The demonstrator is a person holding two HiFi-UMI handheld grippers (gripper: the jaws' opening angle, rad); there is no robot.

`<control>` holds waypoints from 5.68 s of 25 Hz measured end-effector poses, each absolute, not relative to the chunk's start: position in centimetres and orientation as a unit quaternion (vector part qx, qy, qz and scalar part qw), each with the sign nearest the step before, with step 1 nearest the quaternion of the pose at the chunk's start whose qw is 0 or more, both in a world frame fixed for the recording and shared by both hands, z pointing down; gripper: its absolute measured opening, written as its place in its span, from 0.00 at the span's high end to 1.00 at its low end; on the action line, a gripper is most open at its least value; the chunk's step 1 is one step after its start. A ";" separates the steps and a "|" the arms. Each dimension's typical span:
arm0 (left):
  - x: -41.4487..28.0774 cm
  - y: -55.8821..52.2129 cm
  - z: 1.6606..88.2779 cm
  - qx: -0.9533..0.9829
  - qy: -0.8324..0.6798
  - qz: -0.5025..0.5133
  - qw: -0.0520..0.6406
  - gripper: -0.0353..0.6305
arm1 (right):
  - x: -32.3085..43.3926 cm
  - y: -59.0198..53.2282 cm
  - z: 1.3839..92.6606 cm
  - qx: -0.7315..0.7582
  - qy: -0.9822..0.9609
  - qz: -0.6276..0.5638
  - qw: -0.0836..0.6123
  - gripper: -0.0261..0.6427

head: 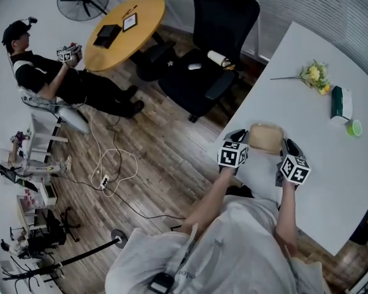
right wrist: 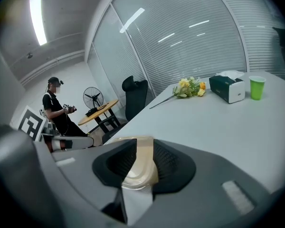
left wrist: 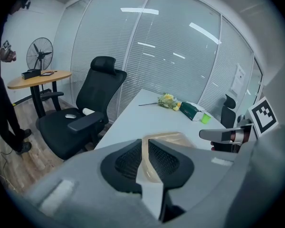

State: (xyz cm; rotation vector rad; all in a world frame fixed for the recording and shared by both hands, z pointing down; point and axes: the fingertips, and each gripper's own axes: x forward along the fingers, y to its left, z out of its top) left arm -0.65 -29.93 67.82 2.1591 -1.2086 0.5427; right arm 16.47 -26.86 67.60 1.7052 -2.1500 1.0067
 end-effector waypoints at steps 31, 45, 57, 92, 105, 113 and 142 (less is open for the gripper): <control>0.6 -29.5 69.2 0.823 -0.408 0.186 0.347 0.41 | 13.7 -26.9 68.1 0.536 -0.749 0.379 0.091 0.45; 2.7 -28.6 70.1 0.829 -0.383 0.192 0.359 0.41 | 13.2 -26.1 69.3 0.517 -0.756 0.387 0.113 0.50; 2.8 -28.4 70.1 0.830 -0.380 0.200 0.357 0.41 | 12.7 -25.9 69.0 0.509 -0.766 0.370 0.131 0.54; 2.8 -27.3 67.9 0.838 -0.383 0.170 0.350 0.42 | 15.4 -25.1 67.8 0.561 -0.742 0.341 0.137 0.93; 2.4 -27.1 66.4 0.844 -0.382 0.169 0.336 0.42 | 15.2 -25.0 66.9 0.561 -0.741 0.344 0.135 0.93; 1.7 -26.5 65.5 0.846 -0.389 0.150 0.334 0.46 | 14.8 -24.3 65.9 0.563 -0.748 0.323 0.134 0.92; -1.8 -16.6 58.4 0.849 -0.433 0.114 0.280 0.67 | 12.3 -12.0 59.7 0.612 -0.732 0.283 0.094 0.92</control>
